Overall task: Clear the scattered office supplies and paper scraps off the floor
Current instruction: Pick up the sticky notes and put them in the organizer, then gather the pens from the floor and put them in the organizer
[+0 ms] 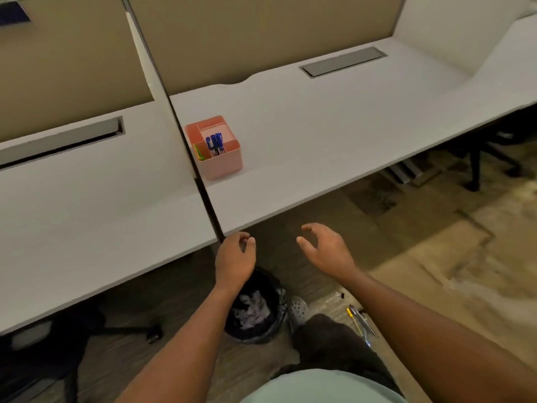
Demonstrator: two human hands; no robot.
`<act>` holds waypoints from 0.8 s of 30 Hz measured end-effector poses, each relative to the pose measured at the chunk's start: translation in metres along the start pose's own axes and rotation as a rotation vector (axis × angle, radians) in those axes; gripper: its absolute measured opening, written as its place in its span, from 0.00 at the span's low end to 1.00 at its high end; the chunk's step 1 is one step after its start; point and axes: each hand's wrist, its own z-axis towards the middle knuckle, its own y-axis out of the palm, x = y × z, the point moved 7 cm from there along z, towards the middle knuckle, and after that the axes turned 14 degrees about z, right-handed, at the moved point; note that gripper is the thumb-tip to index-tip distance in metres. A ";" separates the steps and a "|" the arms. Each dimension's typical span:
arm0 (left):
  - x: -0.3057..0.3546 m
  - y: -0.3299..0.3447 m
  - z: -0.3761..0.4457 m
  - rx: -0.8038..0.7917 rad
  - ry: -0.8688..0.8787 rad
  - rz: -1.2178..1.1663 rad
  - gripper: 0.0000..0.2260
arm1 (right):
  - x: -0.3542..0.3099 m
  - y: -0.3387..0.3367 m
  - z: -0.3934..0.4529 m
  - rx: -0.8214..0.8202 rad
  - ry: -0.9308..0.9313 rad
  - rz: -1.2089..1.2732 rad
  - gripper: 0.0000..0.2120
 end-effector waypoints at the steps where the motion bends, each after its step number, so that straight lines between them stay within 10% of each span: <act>1: 0.005 0.006 -0.008 -0.023 0.031 0.010 0.11 | 0.005 -0.009 -0.014 0.019 0.015 -0.009 0.19; 24: 0.153 0.171 -0.101 -0.328 0.288 0.109 0.05 | 0.177 -0.181 -0.172 0.328 0.408 0.028 0.08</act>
